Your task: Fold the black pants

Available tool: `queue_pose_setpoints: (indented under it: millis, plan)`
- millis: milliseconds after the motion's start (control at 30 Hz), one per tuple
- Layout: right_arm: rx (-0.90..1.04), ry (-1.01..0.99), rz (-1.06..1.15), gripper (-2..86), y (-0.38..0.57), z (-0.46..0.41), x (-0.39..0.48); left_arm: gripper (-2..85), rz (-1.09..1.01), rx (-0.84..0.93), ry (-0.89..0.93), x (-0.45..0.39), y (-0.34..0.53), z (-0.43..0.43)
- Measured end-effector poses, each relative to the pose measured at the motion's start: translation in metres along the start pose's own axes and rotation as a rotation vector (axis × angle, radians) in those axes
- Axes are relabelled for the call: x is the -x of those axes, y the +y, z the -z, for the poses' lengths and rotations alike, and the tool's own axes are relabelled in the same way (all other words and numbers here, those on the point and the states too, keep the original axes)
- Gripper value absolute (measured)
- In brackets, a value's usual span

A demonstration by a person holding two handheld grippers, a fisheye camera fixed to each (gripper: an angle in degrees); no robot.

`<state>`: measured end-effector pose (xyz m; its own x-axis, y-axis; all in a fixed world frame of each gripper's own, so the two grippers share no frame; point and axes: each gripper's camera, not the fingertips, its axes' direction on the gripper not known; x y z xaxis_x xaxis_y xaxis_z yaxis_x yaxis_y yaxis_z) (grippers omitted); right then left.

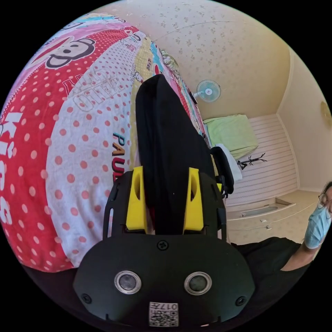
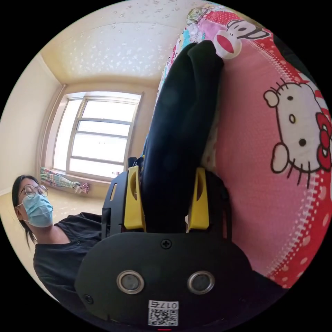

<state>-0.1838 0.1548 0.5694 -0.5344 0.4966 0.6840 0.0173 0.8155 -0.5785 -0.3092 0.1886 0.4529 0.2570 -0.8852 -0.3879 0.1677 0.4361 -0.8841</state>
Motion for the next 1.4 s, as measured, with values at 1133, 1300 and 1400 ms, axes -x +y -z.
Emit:
queue_pose_setpoints:
  millis: [1133,1300,1400]
  plan:
    - [0.524,-0.043,0.992,10.8,-0.107,-0.346,0.37,9.4,-0.137,-0.92,-0.101,-0.026,0.054,0.633]
    - [0.442,0.377,0.617,12.8,-0.148,-0.43,0.264,14.6,0.381,-0.709,-0.226,0.166,0.048,0.607]
    - [0.544,0.392,0.476,10.5,-0.114,-0.419,0.171,11.4,0.448,-0.628,-0.074,0.251,0.108,0.541]
